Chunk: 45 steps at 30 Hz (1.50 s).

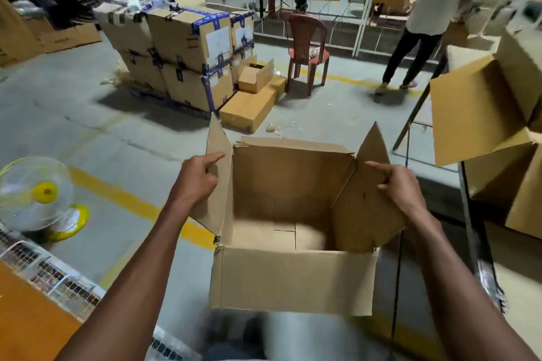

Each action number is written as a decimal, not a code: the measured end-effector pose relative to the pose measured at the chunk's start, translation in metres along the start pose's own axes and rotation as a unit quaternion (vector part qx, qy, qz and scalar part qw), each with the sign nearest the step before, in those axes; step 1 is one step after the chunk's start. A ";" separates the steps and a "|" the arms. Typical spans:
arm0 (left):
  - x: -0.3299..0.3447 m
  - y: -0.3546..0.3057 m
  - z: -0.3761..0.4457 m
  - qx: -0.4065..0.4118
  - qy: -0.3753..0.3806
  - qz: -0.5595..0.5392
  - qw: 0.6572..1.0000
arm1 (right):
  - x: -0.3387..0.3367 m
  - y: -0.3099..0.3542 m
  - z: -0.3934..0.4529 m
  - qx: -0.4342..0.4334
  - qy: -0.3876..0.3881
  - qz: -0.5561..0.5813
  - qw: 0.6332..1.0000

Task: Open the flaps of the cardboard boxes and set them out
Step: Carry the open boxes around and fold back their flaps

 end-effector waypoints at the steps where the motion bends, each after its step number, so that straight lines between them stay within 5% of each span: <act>1: 0.001 0.002 0.026 0.007 0.010 -0.001 1.000 | 0.002 0.005 0.016 0.011 -0.008 0.007 1.000; 16: 0.076 -0.071 0.377 0.136 0.125 0.017 0.983 | 0.005 0.017 0.234 0.184 -0.137 0.015 0.973; 29: 0.175 -0.174 0.592 0.259 0.234 -0.001 0.937 | -0.014 0.004 0.363 0.314 -0.241 0.043 0.917; 36: 0.243 -0.217 0.688 0.333 0.328 -0.003 0.884 | -0.001 0.026 0.389 0.407 -0.284 0.040 0.867; 45: 0.293 -0.268 0.769 0.465 0.436 0.005 0.771 | 0.048 0.093 0.407 0.544 -0.386 0.067 0.742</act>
Point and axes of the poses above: each hand's wrist, its own z-axis towards the middle knuckle, its own x-axis out of the palm, y = z × x, the point moved 4 cm from there along z, towards the middle knuckle, and after that the axes turned 3 degrees about -z, right-handed, at the moved point
